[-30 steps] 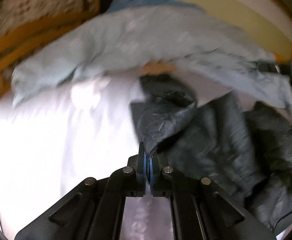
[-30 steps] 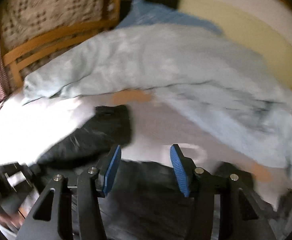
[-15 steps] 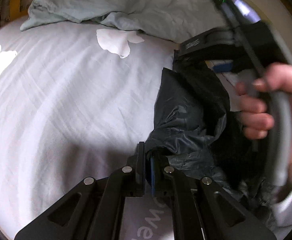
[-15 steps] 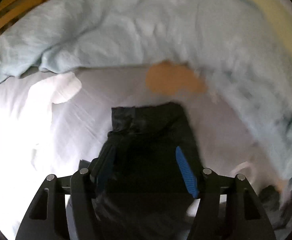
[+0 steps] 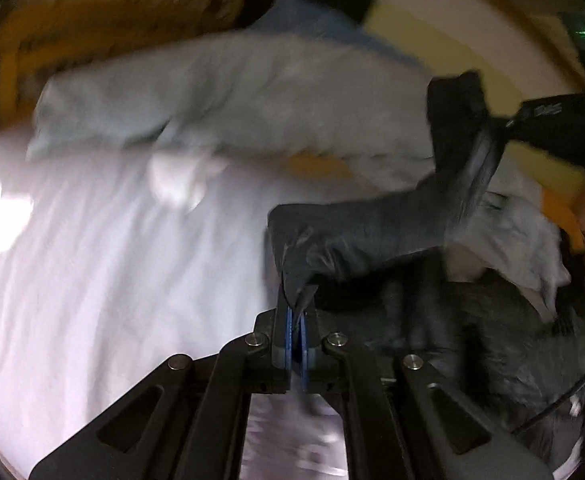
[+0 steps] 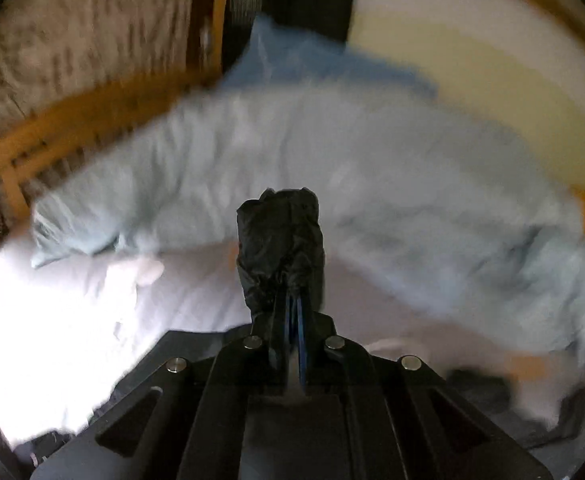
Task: Fold large clothes
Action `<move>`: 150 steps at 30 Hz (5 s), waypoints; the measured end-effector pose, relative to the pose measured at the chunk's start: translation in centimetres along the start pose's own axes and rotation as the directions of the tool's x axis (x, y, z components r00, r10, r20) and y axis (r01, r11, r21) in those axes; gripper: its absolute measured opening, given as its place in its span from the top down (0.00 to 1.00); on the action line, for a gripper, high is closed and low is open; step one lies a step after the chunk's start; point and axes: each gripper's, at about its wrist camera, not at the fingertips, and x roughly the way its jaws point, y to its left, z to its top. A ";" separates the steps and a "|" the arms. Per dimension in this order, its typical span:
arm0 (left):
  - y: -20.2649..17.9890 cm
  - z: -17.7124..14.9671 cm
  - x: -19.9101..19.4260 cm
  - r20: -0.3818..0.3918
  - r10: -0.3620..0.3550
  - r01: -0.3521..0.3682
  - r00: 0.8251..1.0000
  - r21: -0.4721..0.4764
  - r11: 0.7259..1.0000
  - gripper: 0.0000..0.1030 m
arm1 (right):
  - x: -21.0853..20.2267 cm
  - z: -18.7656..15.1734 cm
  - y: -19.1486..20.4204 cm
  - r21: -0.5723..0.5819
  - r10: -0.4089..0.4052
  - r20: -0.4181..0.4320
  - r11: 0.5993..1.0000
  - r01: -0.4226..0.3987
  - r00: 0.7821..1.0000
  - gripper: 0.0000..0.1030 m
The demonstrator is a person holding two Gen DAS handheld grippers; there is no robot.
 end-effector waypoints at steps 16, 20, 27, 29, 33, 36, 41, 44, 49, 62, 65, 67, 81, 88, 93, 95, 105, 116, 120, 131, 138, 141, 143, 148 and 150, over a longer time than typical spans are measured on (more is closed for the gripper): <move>-14.7 -4.2 0.7 -0.239 -0.515 0.561 0.823 0.205 0.802 0.36 | -11.5 -18.9 -26.3 0.218 -0.361 -0.169 0.894 0.392 0.917 0.97; -15.4 -3.7 1.8 -0.242 -0.399 0.452 0.884 0.230 0.862 0.36 | -10.3 -25.3 -31.2 0.250 -0.417 -0.258 0.842 0.478 0.871 0.97; -14.8 -6.4 5.8 -0.244 -0.177 0.226 0.954 0.188 0.956 0.40 | -8.5 -32.3 -35.1 0.385 -0.236 -0.340 0.848 0.363 0.911 0.83; -16.0 -7.3 6.8 -0.223 -0.075 0.135 0.972 0.271 0.953 0.40 | -8.8 -33.2 -35.3 0.398 -0.264 -0.300 0.839 0.372 0.917 0.60; -18.8 -8.8 7.1 -0.125 0.068 -0.007 0.990 0.437 0.900 0.41 | -9.9 -34.7 -36.4 0.406 -0.393 -0.263 0.783 0.471 0.881 0.38; -20.5 -9.4 6.0 -0.024 0.103 -0.075 0.994 0.519 0.852 0.42 | -10.6 -35.0 -37.5 0.424 -0.349 -0.239 0.802 0.420 0.906 0.38; -23.8 -11.4 3.7 0.148 0.102 -0.173 0.984 0.633 0.754 0.41 | -11.9 -35.6 -37.9 0.336 -0.434 -0.231 0.804 0.490 0.871 0.38; -24.8 -12.3 2.7 0.150 0.065 -0.147 0.987 0.640 0.755 0.41 | -13.1 -36.5 -38.7 0.421 -0.339 -0.243 0.807 0.414 0.909 0.38; -25.8 -13.5 1.1 0.206 0.049 -0.165 0.977 0.595 0.787 0.41 | -14.4 -37.5 -39.3 0.417 -0.340 -0.221 0.815 0.403 0.914 0.38; -31.8 -11.7 0.8 0.301 0.113 -0.281 0.947 0.603 0.747 0.41 | -15.4 -38.5 -42.3 0.476 -0.391 -0.204 0.761 0.440 0.898 0.36; -32.9 -12.0 0.3 0.290 0.106 -0.268 0.951 0.606 0.749 0.41 | -17.3 -37.6 -41.4 0.437 -0.451 -0.143 0.770 0.465 0.881 0.36; -33.3 -12.6 -0.2 0.281 0.094 -0.252 0.955 0.606 0.755 0.41 | -18.0 -37.4 -40.8 0.419 -0.456 -0.115 0.783 0.459 0.883 0.36; -30.2 -17.9 -4.8 0.174 0.074 -0.160 0.982 0.554 0.817 0.41 | -17.9 -40.3 -37.4 0.338 -0.303 -0.123 0.883 0.327 0.945 0.36; -25.3 -22.2 -6.2 0.109 0.070 -0.120 0.992 0.562 0.818 0.41 | -19.5 -43.8 -33.2 0.282 -0.291 -0.106 0.908 0.309 0.951 0.26; -22.5 -23.7 -6.7 0.096 0.071 -0.114 0.993 0.573 0.812 0.39 | -21.7 -44.3 -29.9 0.245 -0.280 -0.036 0.928 0.280 0.959 0.19; -21.9 -23.4 -6.7 0.096 0.063 -0.106 0.993 0.549 0.829 0.39 | -22.3 -44.1 -28.9 0.246 -0.285 0.000 0.929 0.276 0.959 0.17; -20.5 -23.5 -8.1 0.122 0.022 -0.083 0.992 0.526 0.846 0.39 | -21.9 -44.5 -25.2 0.240 -0.264 0.028 0.938 0.250 0.964 0.17; -20.3 -24.8 -7.7 -0.032 0.007 0.012 0.999 0.554 0.832 0.35 | -21.5 -45.4 -23.2 0.138 -0.147 0.022 0.980 0.143 0.989 0.17; -20.4 -25.7 -6.1 -0.081 0.104 -0.035 0.991 0.600 0.799 0.31 | -21.4 -45.7 -22.3 0.094 -0.117 0.009 0.989 0.115 0.993 0.17; -20.6 -24.3 -4.8 0.062 0.225 -0.214 0.972 0.624 0.751 0.29 | -18.3 -47.3 -19.6 -0.139 -0.322 -0.096 0.941 0.307 0.942 0.10; -19.0 -22.2 -2.7 0.026 0.278 -0.242 0.960 0.573 0.783 0.57 | -18.2 -47.2 -21.3 -0.078 -0.395 -0.073 0.918 0.389 0.916 0.42; -19.4 -22.1 -2.9 0.035 0.259 -0.231 0.965 0.578 0.782 0.83 | -18.8 -47.0 -22.3 -0.023 -0.376 -0.066 0.926 0.376 0.924 0.71; -19.6 -22.1 -4.0 0.058 0.245 -0.234 0.968 0.567 0.790 0.87 | -19.6 -46.7 -22.2 -0.014 -0.359 -0.049 0.933 0.359 0.932 0.78; -19.5 -20.6 -7.5 0.051 0.206 -0.201 0.977 0.536 0.820 0.88 | -22.4 -45.6 -23.2 0.102 -0.242 -0.083 0.963 0.250 0.967 0.81; -19.4 -20.2 -9.2 0.036 0.190 -0.178 0.981 0.549 0.817 0.88 | -24.1 -45.9 -24.0 0.190 -0.154 -0.104 0.967 0.172 0.983 0.80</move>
